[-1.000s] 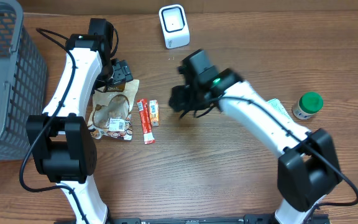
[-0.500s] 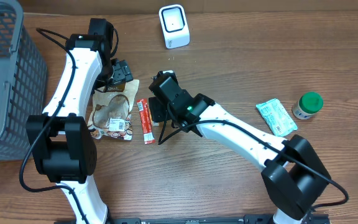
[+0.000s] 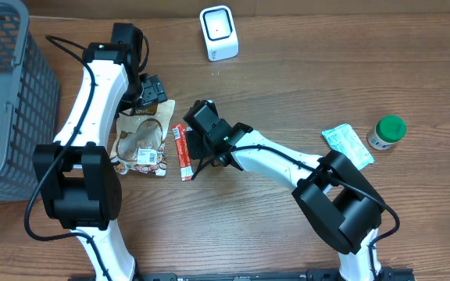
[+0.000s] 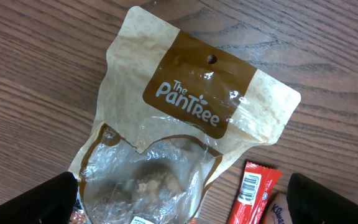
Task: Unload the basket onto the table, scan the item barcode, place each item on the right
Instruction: 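Move the right gripper left over the orange Kleenex pack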
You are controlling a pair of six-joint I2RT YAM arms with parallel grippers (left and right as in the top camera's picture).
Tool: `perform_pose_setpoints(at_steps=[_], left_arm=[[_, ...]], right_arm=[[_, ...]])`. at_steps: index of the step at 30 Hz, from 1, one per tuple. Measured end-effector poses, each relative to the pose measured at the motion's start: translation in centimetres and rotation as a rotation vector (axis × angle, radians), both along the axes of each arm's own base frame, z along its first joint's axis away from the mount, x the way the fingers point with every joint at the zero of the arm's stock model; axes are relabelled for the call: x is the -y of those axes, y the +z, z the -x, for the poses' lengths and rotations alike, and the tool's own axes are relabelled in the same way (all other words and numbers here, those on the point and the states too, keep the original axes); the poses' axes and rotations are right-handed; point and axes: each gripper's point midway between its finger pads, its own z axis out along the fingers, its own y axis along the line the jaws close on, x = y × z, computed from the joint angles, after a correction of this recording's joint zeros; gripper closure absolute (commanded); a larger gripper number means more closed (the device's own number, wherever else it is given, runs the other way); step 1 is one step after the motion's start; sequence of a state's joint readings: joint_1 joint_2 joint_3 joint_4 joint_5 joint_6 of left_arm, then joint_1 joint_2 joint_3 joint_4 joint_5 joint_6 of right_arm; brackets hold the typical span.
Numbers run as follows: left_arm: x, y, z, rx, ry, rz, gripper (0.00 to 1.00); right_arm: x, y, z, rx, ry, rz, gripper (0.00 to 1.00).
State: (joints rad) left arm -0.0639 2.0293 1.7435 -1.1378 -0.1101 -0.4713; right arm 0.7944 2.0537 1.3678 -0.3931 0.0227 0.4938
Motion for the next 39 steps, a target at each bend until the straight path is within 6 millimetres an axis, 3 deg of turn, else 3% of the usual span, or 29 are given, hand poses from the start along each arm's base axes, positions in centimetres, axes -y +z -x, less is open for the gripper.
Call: perform_pose_setpoints(at_steps=[8, 15, 19, 29, 39], left_arm=[[0.0, 0.0, 0.0, 0.0, 0.0, 0.0, 0.0], [0.0, 0.0, 0.0, 0.0, 0.0, 0.0, 0.0], [0.0, 0.0, 0.0, 0.0, 0.0, 0.0, 0.0], [0.0, 0.0, 0.0, 0.0, 0.0, 0.0, 0.0], [0.0, 0.0, 0.0, 0.0, 0.0, 0.0, 0.01]], right_arm=[[0.2, -0.1, 0.1, -0.007, -0.002, 0.006, 0.49], [0.1, 1.8, -0.3, 0.021, -0.004, -0.02, 0.32], [0.1, 2.7, -0.4, 0.034, -0.007, -0.036, 0.33], [-0.1, 2.6, -0.3, 0.034, -0.003, -0.034, 0.34], [-0.6, 1.6, 0.2, 0.023, 0.012, -0.025, 0.45]])
